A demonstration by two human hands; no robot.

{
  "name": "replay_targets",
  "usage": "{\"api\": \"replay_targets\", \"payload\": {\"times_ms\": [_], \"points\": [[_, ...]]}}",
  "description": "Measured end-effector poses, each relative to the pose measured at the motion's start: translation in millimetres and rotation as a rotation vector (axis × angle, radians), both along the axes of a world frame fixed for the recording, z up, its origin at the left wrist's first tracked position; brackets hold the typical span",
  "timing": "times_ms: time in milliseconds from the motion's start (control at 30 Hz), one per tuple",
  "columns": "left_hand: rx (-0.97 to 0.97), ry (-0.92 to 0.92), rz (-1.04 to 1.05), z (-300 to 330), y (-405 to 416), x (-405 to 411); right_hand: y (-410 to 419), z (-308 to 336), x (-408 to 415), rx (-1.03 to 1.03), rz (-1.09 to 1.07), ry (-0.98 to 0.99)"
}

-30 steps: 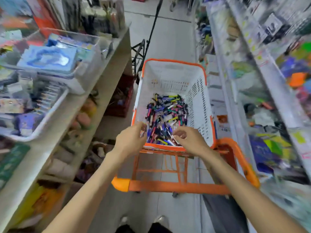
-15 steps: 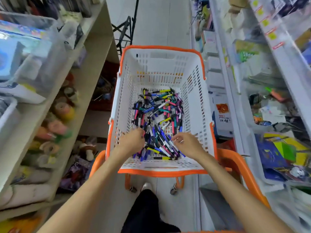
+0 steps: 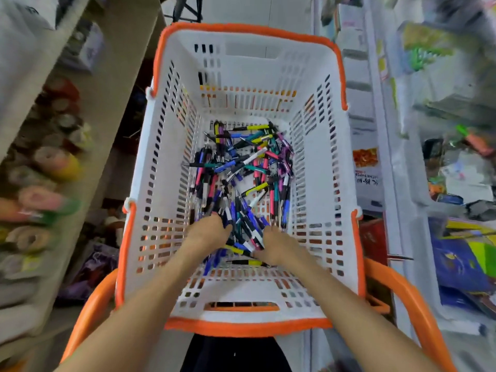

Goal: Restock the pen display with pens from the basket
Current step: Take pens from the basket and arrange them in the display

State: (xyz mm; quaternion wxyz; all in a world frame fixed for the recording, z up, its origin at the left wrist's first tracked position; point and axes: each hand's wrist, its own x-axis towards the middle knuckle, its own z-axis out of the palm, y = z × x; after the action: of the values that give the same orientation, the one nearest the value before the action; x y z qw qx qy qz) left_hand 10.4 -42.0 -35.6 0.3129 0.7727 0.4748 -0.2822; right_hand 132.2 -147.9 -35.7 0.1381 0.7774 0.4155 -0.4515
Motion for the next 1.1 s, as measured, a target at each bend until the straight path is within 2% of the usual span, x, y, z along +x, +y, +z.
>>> {"api": "replay_targets", "payload": {"times_ms": [100,200,333,400,567,633,700,900,1033,1100], "points": [[0.136,0.03,-0.032,-12,-4,9,5,-12,-8,0.036,0.102,-0.105],[0.211,0.024,-0.088,-20,-4,11,8,-21,-11,0.074,0.104,-0.094],[-0.048,-0.086,0.063,-27,12,4,9,-25,-4,0.135,0.103,-0.076],[-0.1,-0.083,0.087,-28,20,2,10,-27,-4,0.153,0.112,-0.078],[0.175,0.063,-0.049,-17,28,3,11,-33,-2,0.192,0.086,-0.037],[0.206,0.065,-0.033,-14,31,4,13,-38,0,0.156,0.098,-0.002],[0.168,0.042,0.026,-12,34,5,17,-36,0,0.077,0.072,0.075],[0.007,0.002,0.16,-3,45,4,40,-20,17,-0.076,-0.254,0.398],[-0.254,-0.118,0.346,15,48,7,47,5,30,-0.065,-0.547,0.662],[-0.389,-0.164,0.399,25,50,8,51,20,33,-0.012,-0.608,0.798]]}}
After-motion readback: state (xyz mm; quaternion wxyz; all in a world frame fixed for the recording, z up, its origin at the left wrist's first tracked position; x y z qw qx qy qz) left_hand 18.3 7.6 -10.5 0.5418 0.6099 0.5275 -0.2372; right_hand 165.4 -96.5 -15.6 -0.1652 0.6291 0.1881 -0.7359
